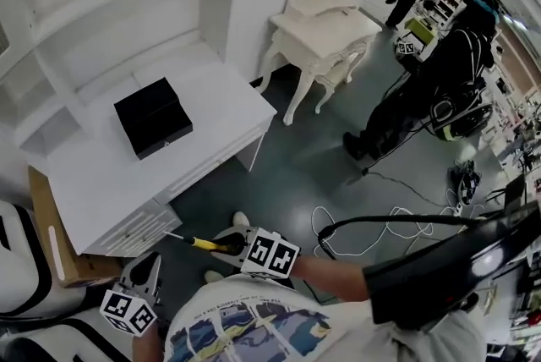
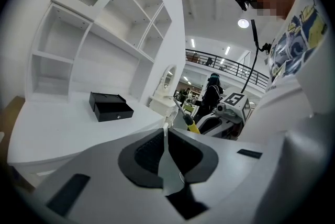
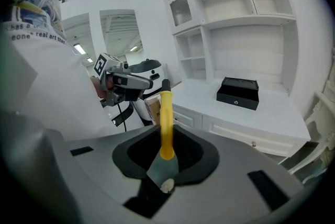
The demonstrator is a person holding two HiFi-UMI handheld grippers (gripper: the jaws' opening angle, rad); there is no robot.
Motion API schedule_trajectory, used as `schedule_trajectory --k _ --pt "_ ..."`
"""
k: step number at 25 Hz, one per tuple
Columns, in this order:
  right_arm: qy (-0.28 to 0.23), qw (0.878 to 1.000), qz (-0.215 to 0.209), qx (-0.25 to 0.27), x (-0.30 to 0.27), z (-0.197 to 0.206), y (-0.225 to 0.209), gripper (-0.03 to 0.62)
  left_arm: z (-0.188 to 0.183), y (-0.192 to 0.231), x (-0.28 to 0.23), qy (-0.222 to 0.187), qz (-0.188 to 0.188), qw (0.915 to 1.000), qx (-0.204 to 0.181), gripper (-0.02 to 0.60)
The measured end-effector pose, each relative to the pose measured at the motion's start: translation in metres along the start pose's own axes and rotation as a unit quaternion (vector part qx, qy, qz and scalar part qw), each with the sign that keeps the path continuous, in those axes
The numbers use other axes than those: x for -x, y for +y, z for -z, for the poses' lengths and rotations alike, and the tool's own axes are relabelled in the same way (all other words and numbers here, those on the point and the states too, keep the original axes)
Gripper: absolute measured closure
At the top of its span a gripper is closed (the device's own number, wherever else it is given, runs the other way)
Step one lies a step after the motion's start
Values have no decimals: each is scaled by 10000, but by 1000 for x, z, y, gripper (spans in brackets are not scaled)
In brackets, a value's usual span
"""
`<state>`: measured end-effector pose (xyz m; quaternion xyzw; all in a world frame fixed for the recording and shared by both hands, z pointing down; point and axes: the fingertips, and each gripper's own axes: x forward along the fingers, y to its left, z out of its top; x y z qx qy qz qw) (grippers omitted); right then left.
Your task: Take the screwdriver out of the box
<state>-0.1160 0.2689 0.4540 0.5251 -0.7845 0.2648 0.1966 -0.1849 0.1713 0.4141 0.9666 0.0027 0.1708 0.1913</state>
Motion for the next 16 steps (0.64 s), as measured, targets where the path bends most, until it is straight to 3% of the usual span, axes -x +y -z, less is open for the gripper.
schedule_trajectory --k 16 --pt "27 9998 -134 148 -3 -8 18 503 11 0 23 -75 -137 9999 43 546"
